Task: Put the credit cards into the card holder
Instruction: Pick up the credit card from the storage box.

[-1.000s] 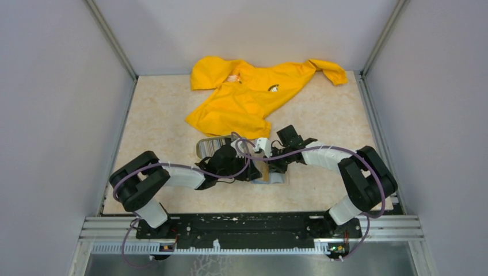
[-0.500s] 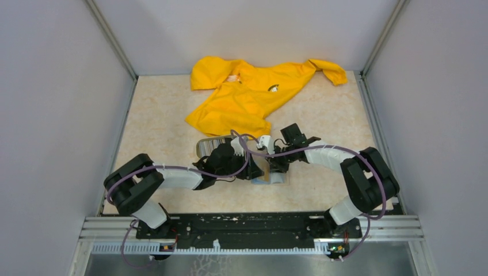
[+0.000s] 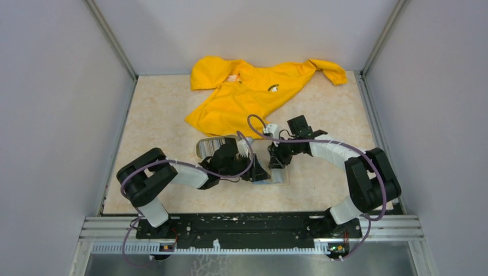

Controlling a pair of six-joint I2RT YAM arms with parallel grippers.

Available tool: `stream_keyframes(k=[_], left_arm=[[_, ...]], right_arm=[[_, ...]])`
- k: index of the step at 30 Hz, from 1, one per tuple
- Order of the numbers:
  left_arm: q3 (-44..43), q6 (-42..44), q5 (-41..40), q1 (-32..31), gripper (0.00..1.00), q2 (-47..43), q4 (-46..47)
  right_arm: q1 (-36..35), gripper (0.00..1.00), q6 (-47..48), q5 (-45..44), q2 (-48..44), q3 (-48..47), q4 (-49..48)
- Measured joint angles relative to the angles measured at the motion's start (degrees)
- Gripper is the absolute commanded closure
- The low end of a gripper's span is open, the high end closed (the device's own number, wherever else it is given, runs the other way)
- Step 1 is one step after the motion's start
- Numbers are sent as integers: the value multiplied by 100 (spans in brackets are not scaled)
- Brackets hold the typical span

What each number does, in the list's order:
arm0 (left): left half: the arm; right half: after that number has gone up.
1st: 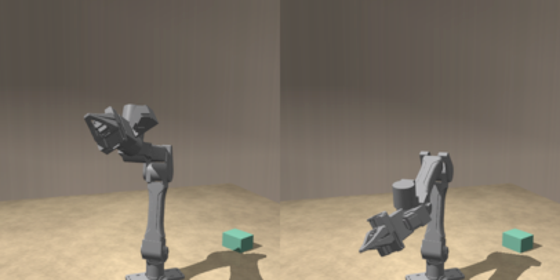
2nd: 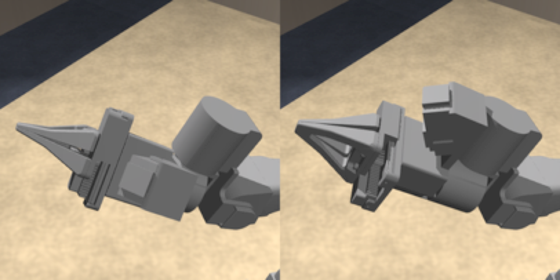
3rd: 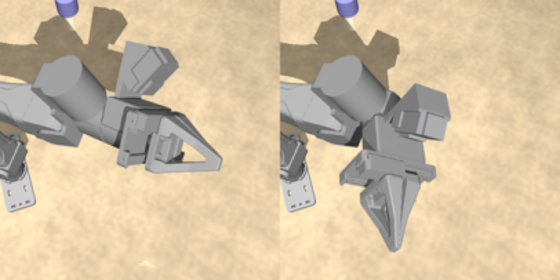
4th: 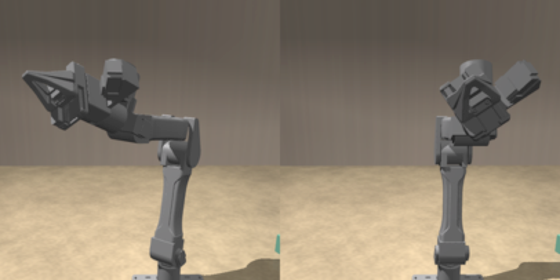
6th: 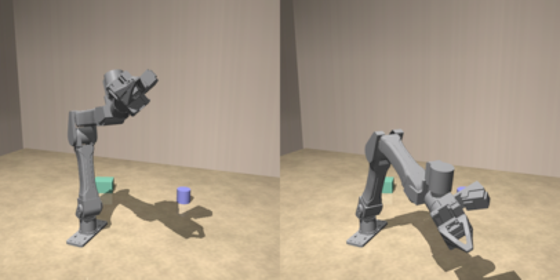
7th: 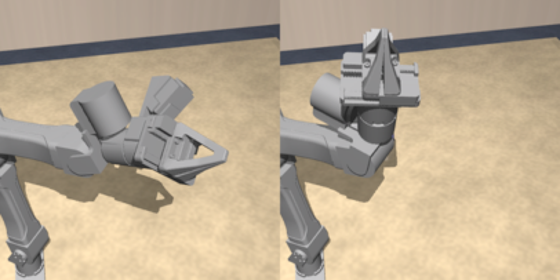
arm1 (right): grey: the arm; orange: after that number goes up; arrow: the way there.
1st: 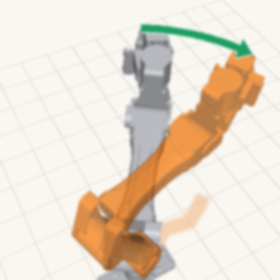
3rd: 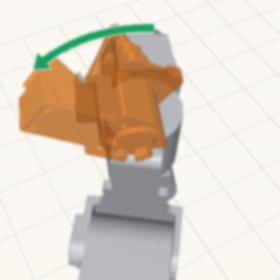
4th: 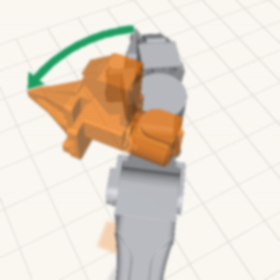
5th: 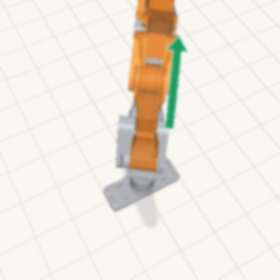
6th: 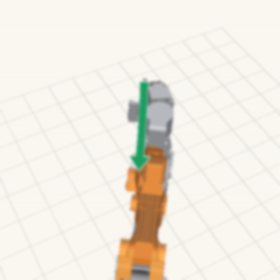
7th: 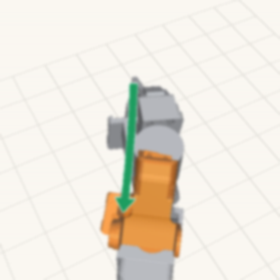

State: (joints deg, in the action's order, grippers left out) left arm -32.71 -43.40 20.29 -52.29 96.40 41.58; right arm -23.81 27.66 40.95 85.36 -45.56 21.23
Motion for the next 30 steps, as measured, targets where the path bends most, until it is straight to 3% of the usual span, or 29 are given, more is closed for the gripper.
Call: stream_keyframes(k=[11, 30], left_arm=[[-313, -332, 619, 0, 38, 691, 861], [-531, -328, 702, 0, 40, 811, 872]], right_arm=[[201, 87, -1045, -664, 1010, -785, 461], [616, 87, -597, -435, 1226, -1084, 1464]])
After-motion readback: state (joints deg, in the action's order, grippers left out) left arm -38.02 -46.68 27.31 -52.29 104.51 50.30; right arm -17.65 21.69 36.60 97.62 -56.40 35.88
